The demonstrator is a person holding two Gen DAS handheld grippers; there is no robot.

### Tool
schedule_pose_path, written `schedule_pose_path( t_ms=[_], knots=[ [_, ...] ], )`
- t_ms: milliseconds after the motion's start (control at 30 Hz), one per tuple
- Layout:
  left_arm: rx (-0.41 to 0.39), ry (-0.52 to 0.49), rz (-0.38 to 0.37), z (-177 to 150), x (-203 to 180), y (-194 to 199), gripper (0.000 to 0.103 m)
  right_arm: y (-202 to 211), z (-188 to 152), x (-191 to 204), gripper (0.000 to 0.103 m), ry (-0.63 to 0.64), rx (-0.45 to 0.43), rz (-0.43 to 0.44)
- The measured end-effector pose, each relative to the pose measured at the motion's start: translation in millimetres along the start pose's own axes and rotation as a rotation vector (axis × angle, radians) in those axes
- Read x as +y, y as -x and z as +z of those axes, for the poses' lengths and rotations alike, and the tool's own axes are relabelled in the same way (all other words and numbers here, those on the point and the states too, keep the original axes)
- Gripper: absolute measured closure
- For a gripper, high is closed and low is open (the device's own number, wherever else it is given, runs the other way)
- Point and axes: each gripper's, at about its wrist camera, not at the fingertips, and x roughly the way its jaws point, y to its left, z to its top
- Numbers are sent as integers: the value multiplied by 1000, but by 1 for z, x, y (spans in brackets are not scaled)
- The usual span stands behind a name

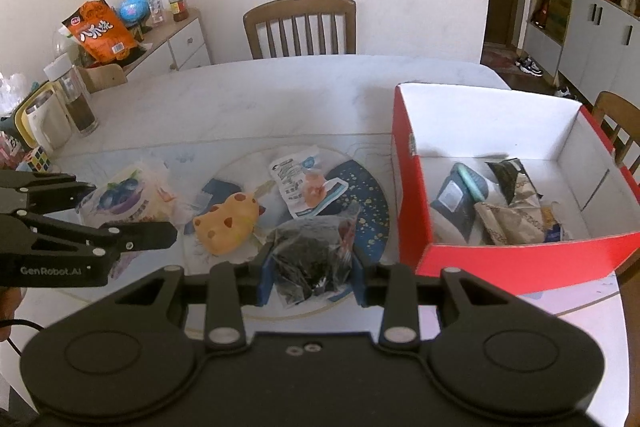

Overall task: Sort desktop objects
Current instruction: 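Carry the bread bag and seaweed bag over the red box with both grippers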

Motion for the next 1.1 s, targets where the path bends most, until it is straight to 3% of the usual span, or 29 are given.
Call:
schedule_pose_path(
  t_ms=[767,1100],
  knots=[
    [-36,-61,-53,32,-57,5,48,43,7,-58,67,-23,-55,-39],
    [-39,-60,-42,43,-78,-6,48,47,16,-89,67,-17,-76,-43]
  ],
)
